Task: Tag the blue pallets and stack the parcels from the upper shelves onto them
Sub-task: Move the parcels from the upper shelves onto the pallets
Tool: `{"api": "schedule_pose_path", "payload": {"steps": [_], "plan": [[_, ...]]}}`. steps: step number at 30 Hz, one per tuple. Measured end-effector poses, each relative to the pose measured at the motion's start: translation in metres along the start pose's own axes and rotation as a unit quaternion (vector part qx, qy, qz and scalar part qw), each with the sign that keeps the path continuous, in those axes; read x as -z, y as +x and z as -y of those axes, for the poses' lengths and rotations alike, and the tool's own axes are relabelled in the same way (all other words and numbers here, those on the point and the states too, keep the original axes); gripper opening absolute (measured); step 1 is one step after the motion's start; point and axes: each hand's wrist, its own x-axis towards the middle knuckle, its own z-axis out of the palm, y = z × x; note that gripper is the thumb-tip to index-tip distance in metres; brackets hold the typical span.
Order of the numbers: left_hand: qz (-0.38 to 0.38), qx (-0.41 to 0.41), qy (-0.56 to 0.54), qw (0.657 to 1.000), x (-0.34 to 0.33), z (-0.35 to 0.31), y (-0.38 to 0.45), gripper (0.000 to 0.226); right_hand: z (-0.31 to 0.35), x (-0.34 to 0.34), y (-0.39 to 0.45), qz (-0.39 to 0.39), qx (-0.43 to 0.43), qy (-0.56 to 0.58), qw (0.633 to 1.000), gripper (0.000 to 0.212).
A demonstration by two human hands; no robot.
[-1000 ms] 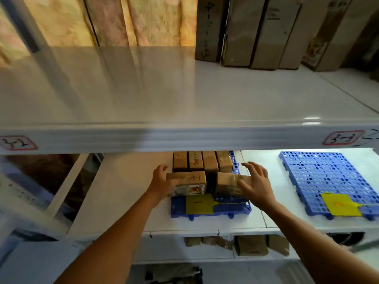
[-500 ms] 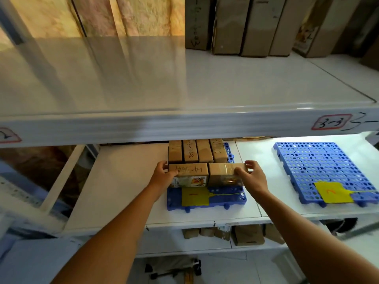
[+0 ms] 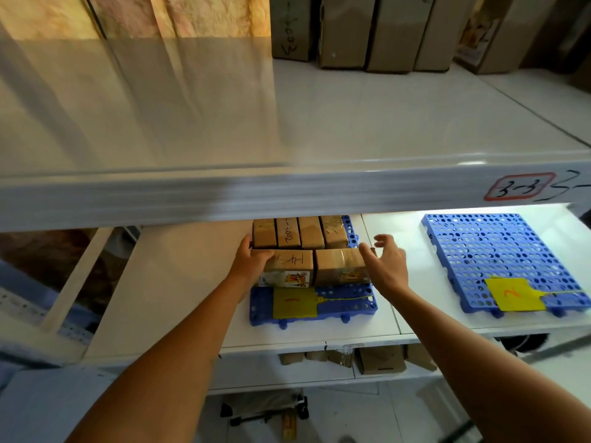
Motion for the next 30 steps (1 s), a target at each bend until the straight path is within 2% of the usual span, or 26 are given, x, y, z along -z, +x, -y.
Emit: {"api": "schedule_pose_path", "payload": {"steps": [2,4,8,13,17,20,23,26,30], "plan": [[-0.025,0.005,-0.001,1.0,-0.002,-0.003,0.003,0.078,0.012,-0.001,0.006,-0.031,0.028,-0.041,0.998,0.057],[-0.042,0.009,-0.007,0.999,-0.006,-0.005,0.004,0.081,0.027,-0.007,0.013,0.0,0.053,-0.084,0.995,0.059],[-0.051,0.018,-0.024,0.998,-0.016,-0.004,0.002,0.068,0.041,-0.027,0.024,0.098,0.044,-0.193,0.975,0.057],[-0.057,0.017,-0.007,0.998,-0.016,-0.001,-0.002,0.053,0.041,-0.033,0.023,0.086,0.03,-0.207,0.974,0.05],[-0.051,0.011,-0.009,0.999,-0.012,-0.004,-0.003,0.055,0.038,-0.021,0.022,0.018,0.018,-0.183,0.983,0.047],[-0.038,0.013,-0.022,0.999,-0.008,-0.002,-0.002,0.053,0.026,-0.009,0.021,-0.027,-0.083,-0.102,0.991,0.051],[-0.025,0.015,-0.022,0.999,-0.007,0.0,-0.003,0.048,0.01,-0.006,0.016,0.024,-0.136,-0.065,0.988,0.052],[-0.025,0.012,-0.02,0.999,-0.008,0.0,-0.004,0.048,0.005,-0.008,0.013,0.06,-0.13,-0.036,0.989,0.049],[-0.031,0.013,-0.02,0.999,-0.004,-0.005,-0.009,0.056,0.011,-0.006,0.009,0.066,-0.109,-0.019,0.992,0.056]]}}
